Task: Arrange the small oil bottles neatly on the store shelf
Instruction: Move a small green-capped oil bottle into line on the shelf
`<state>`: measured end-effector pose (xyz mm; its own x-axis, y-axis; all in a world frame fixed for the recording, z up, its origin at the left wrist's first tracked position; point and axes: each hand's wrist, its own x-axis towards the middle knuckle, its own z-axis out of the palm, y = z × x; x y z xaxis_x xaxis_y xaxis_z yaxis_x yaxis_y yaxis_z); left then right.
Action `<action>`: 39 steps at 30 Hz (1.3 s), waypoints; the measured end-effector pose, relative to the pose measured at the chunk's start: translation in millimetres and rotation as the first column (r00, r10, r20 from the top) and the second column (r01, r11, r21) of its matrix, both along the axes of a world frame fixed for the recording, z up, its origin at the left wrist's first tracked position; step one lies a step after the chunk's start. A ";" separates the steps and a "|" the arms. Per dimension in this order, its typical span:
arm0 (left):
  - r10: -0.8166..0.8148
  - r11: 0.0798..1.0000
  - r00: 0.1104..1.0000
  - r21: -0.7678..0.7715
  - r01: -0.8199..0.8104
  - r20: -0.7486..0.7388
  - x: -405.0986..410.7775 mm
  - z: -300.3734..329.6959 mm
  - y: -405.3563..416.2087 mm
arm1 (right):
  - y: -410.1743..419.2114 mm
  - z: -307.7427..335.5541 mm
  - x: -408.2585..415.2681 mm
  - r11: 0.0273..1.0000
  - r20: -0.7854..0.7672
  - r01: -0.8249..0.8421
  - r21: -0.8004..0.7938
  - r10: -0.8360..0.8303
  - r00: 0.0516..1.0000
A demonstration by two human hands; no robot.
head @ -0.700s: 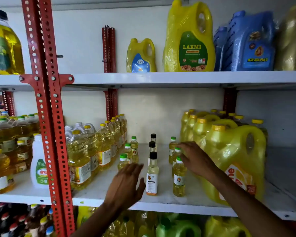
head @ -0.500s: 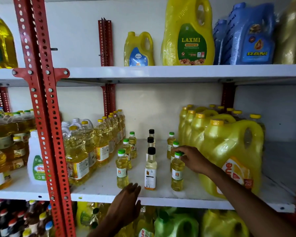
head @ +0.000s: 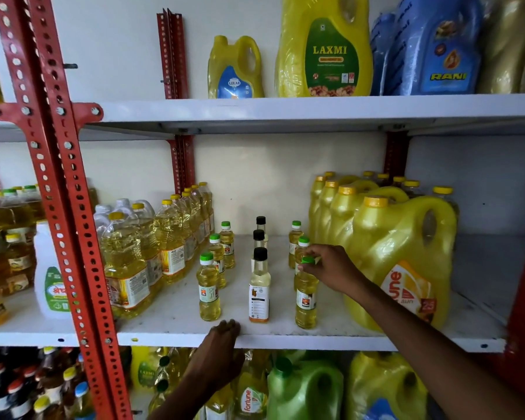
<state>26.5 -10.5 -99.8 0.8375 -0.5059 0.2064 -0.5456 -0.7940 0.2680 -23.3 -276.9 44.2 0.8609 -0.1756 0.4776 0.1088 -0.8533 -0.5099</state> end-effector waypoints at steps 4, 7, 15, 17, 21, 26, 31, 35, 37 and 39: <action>0.007 1.000 1.000 -0.016 -0.007 -0.014 0.1 -2.6 1.0 | 3.6 1.9 -2.0 1.000 -0.009 -0.024 0.011 0.024 1.000; -0.003 1.000 1.000 -0.015 0.003 -0.015 -0.4 -2.8 1.3 | 6.7 1.9 -3.9 1.000 -0.005 -0.022 0.002 0.022 1.000; -0.007 1.000 1.000 -0.025 0.007 -0.008 -0.1 -3.6 1.4 | 8.0 0.1 -9.7 0.999 -0.003 -0.031 -0.016 0.031 1.000; -0.008 1.000 1.000 -0.027 0.008 -0.001 -0.2 -4.3 0.2 | 8.1 -0.2 -11.0 0.999 0.002 -0.029 -0.020 0.029 1.000; -0.008 1.000 1.000 -0.030 0.009 0.009 0.1 -4.6 0.4 | 7.9 0.0 -12.2 0.999 -0.003 -0.025 -0.029 0.024 1.000; -0.031 0.999 0.999 -0.021 0.031 -0.011 1.8 -2.5 4.3 | 11.0 4.6 -11.1 0.998 -0.064 -0.025 -0.061 0.021 0.998; -0.073 0.997 0.997 0.001 0.073 -0.022 2.9 -5.4 15.1 | 12.4 12.2 -10.7 0.994 -0.135 -0.030 -0.107 0.015 0.991; -0.080 0.997 0.996 0.015 0.081 -0.048 1.8 -4.0 13.6 | 28.6 16.9 -2.5 0.981 0.009 -0.019 -0.191 0.021 1.000; -0.078 0.996 0.995 0.033 0.080 -0.059 2.1 0.6 12.5 | 45.7 20.3 10.7 0.964 -0.011 -0.122 -0.237 0.123 0.992; -0.080 0.996 0.994 0.032 0.082 -0.075 2.8 3.4 13.3 | 60.6 23.7 26.3 0.934 -0.120 -0.215 -0.286 0.188 0.975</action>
